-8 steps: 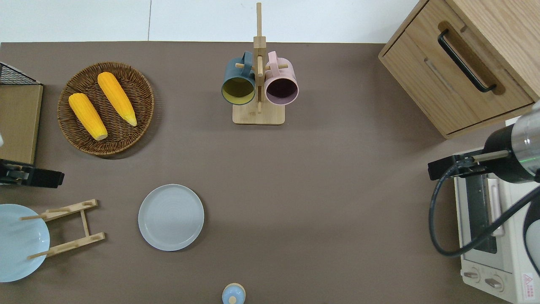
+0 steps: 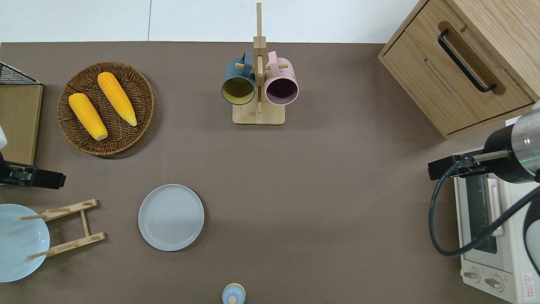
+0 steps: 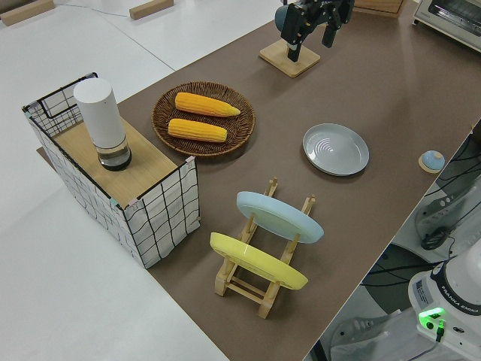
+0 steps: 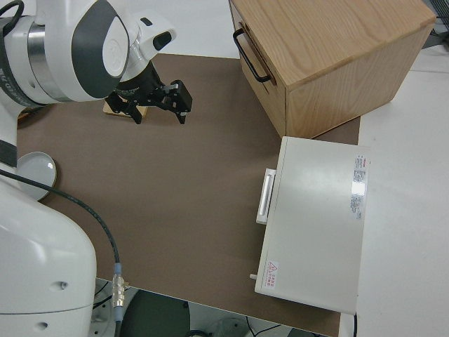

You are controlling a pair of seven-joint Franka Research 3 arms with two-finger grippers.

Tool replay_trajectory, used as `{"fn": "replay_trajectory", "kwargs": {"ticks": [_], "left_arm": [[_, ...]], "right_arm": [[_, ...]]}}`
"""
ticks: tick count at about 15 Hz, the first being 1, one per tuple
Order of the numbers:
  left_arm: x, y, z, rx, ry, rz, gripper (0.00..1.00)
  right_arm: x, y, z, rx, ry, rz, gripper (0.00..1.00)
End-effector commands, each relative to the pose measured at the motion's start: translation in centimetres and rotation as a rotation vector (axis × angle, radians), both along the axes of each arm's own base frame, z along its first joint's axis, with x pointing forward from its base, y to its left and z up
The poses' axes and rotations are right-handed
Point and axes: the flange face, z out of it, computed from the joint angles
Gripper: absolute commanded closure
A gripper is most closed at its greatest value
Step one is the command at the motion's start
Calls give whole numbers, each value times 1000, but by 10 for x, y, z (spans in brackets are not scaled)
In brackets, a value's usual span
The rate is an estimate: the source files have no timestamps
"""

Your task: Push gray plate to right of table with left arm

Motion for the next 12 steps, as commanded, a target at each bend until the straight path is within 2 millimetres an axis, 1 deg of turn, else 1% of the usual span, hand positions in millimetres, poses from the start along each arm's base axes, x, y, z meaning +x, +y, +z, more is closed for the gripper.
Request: {"fn": "replay_trajectory", "kwargs": {"ticks": [1,4,6,9,12], "left_arm": [[-6,4,-17,-35,35,17,9],[-6,4,-29,-54,48,38,9],[-6,2,-45,-60,47,58,9],[-16,-4,-64,-61,11,109,9],[-24,-13,-92,-60,-9,142,9]], "right_arm": [[-4,-2,3,7,4,-2,17],[-3,-3,3,7,6,-3,17],[-4,-2,3,7,4,-2,17],[-4,-2,3,7,6,-2,17],[-3,-3,3,7,6,-3,17]]}}
